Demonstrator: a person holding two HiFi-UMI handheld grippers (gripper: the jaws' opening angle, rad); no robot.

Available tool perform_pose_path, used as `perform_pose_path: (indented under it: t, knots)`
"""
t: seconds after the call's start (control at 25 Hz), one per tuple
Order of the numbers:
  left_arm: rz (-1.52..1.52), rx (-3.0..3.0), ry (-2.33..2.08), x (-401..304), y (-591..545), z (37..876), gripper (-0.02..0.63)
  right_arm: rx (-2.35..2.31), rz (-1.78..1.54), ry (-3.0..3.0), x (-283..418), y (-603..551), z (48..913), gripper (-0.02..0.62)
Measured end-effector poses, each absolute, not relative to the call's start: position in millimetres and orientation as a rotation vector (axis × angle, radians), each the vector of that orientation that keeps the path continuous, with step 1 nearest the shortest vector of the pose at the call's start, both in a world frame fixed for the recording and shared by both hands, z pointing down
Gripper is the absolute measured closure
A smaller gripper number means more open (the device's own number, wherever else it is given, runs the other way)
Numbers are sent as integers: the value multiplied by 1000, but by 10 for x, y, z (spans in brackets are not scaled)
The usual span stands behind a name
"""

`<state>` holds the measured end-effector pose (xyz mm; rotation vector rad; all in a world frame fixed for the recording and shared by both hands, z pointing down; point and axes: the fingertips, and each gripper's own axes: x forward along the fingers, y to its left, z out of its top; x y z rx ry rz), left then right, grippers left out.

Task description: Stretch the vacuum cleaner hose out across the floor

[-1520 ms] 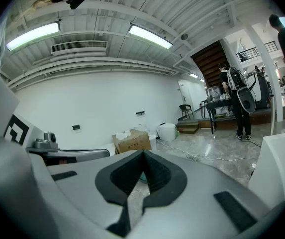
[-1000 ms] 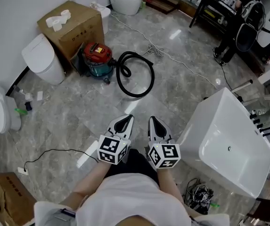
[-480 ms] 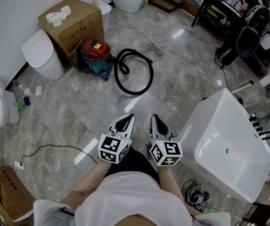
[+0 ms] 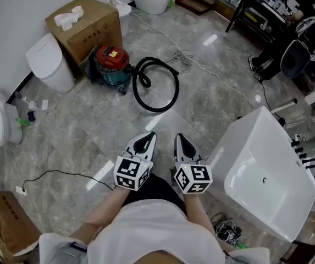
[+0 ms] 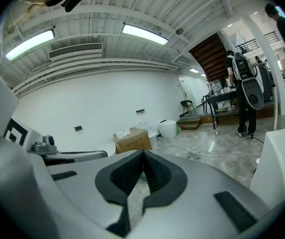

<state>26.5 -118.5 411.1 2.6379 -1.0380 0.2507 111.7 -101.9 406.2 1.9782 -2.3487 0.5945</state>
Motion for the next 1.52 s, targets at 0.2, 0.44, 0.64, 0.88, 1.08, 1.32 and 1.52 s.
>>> perform_pose_path:
  t: [0.2,0.44,0.64,0.88,1.08,1.32,1.52]
  knots:
    - [252,2637,-1030,374,-1364,4147,598,1988,605,-2330,1241,-1160,4118,580]
    - [268,2645,-998,558,-1654,4242,598,2005,626,-2302,1395,-1417,4229,580]
    - [273,2638,-979,737,-2050,4279,598,2015,667,-2278,1567,-1748,4306,580]
    - [302,2643,-930,987,-2661,4343,598,2027,685,-2260,1758,-2311,4351,580]
    - [310,2661,-910,1186,-3283,4275,598,2035,692,-2269,1962,-2931,4293,580]
    - [294,2643,-933,1251,-4043,4217,598,2004,679,-2287,2036,-3671,4213,580]
    - [263,2633,-937,1323,-4599,4257,598,1993,651,-2277,2116,-4161,4226,580]
